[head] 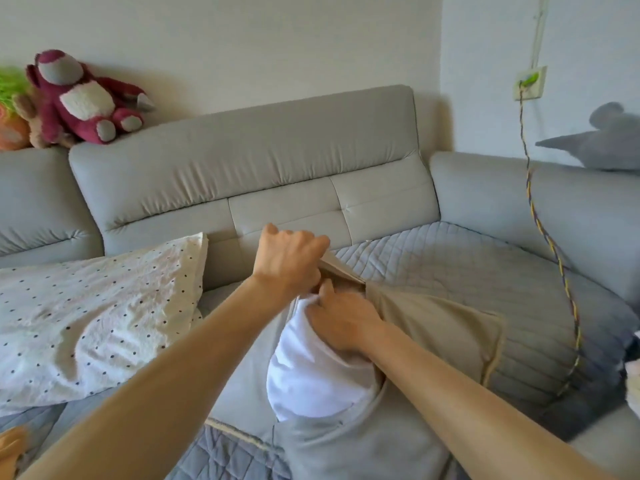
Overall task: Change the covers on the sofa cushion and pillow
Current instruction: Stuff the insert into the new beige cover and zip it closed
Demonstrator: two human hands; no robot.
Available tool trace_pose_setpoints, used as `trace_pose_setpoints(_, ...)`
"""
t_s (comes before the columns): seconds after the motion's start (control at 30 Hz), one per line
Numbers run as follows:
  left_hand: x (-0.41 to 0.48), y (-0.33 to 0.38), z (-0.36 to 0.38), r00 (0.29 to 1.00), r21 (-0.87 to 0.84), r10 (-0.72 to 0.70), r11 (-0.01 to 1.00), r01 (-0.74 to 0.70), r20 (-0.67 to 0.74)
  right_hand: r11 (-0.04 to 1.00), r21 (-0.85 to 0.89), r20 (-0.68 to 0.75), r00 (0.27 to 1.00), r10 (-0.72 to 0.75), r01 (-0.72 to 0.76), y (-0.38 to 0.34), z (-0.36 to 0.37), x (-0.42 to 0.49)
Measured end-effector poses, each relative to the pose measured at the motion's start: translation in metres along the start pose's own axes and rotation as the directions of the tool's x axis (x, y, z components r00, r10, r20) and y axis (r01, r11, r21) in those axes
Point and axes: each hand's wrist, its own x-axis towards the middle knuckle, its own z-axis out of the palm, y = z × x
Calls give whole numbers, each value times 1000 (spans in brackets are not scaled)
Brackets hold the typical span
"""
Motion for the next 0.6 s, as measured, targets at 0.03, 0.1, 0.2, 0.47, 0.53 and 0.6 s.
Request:
trace_pose_setpoints(0.03, 5, 0, 0, 1000, 4, 2, 1000, -2, 0, 993, 89, 12, 997, 75, -75, -4, -2, 15)
trace_pose_setpoints(0.1, 11, -2, 1, 999, 16, -13, 1000, 13, 30, 942, 281, 70, 983, 172, -185, -7, -4, 39)
trace_pose_setpoints(0.2, 16, -14, 8, 994, 25, -72, 997, 70, 82, 877, 439, 188, 974, 122, -195, -13, 11, 48)
trace_pose_setpoints(0.47, -36, -65, 65, 995, -21, -89, 996, 89, 39, 956, 290, 167, 986, -8, -42, -40, 59, 41)
trace_pose_setpoints(0.53, -45, -73, 63, 994, -18, -96, 995, 97, 48, 960, 279, 6, 1000, -5, 3, -55, 66, 30)
trace_pose_setpoints(0.6, -48, -74, 55, 980, -19, -123, 992, 128, 155, 982, 178, -183, 983, -32, 65, -72, 87, 17)
